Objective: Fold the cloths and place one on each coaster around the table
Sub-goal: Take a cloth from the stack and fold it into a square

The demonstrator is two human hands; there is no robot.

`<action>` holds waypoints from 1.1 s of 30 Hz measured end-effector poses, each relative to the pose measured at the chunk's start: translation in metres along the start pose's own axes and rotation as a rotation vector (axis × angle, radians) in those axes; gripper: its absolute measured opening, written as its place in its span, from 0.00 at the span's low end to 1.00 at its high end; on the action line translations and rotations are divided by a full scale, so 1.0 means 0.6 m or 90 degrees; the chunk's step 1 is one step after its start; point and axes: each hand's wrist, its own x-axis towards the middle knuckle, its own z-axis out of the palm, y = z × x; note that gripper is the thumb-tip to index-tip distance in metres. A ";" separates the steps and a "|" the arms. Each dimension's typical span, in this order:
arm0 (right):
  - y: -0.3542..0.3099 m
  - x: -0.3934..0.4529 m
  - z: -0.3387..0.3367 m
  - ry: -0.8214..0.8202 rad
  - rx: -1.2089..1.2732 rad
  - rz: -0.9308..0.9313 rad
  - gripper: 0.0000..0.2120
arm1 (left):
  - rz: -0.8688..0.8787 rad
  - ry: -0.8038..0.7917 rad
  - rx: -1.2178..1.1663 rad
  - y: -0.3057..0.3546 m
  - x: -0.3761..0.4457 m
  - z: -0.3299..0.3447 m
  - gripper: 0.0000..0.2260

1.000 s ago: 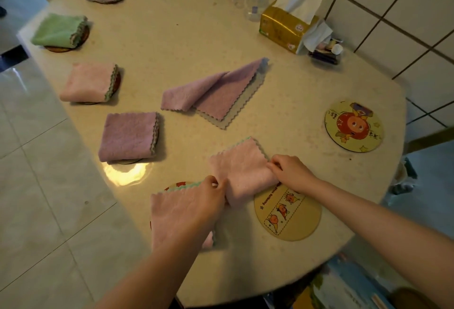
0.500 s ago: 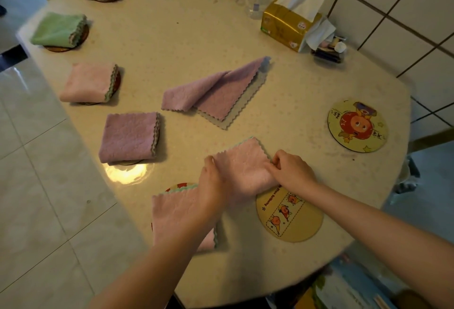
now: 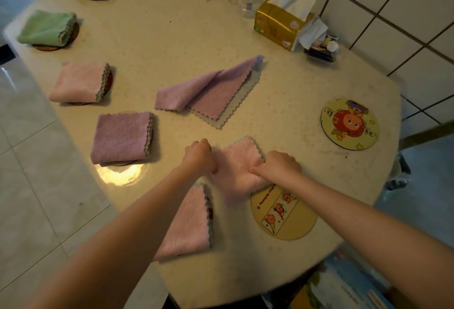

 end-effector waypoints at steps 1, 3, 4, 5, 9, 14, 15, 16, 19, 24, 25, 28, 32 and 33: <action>-0.001 0.002 -0.002 -0.008 0.001 0.005 0.29 | -0.012 -0.014 -0.020 0.003 0.001 -0.003 0.22; -0.002 0.002 -0.007 -0.018 -0.010 0.009 0.30 | -0.026 -0.023 -0.059 0.007 0.004 -0.007 0.20; -0.003 0.001 -0.008 -0.023 -0.019 0.010 0.30 | -0.026 -0.020 -0.071 0.008 0.006 -0.008 0.20; -0.004 0.000 -0.009 -0.028 -0.025 0.013 0.30 | -0.023 -0.015 -0.072 0.009 0.008 -0.007 0.19; -0.004 0.004 -0.005 -0.054 -0.020 0.017 0.30 | -0.004 -0.024 -0.048 0.010 0.006 -0.006 0.16; 0.005 -0.006 -0.003 -0.060 -0.001 -0.036 0.24 | 0.048 -0.067 -0.241 -0.002 -0.009 -0.012 0.08; 0.011 -0.012 -0.003 -0.050 0.030 -0.046 0.24 | 0.056 -0.089 -0.329 -0.006 -0.017 -0.016 0.07; 0.018 -0.018 -0.004 -0.036 0.078 -0.062 0.23 | 0.062 -0.108 -0.415 -0.009 -0.025 -0.019 0.06; 0.050 -0.033 -0.027 -0.023 0.273 -0.105 0.20 | 0.064 -0.149 -0.578 -0.009 -0.060 -0.027 0.08; 0.128 -0.052 -0.074 0.006 0.512 -0.086 0.18 | 0.033 -0.211 -0.628 0.022 -0.123 0.023 0.18; 0.141 -0.055 -0.074 -0.006 0.514 -0.088 0.19 | 0.024 -0.221 -0.613 0.030 -0.133 0.043 0.18; 0.179 -0.067 -0.061 -0.021 0.422 -0.106 0.20 | 0.017 -0.225 -0.560 0.048 -0.157 0.116 0.16; 0.213 -0.069 -0.019 0.039 0.303 -0.106 0.20 | 0.034 -0.146 -0.473 0.054 -0.179 0.195 0.16; 0.216 -0.069 -0.006 0.069 0.294 -0.106 0.20 | 0.032 -0.120 -0.472 0.056 -0.183 0.206 0.16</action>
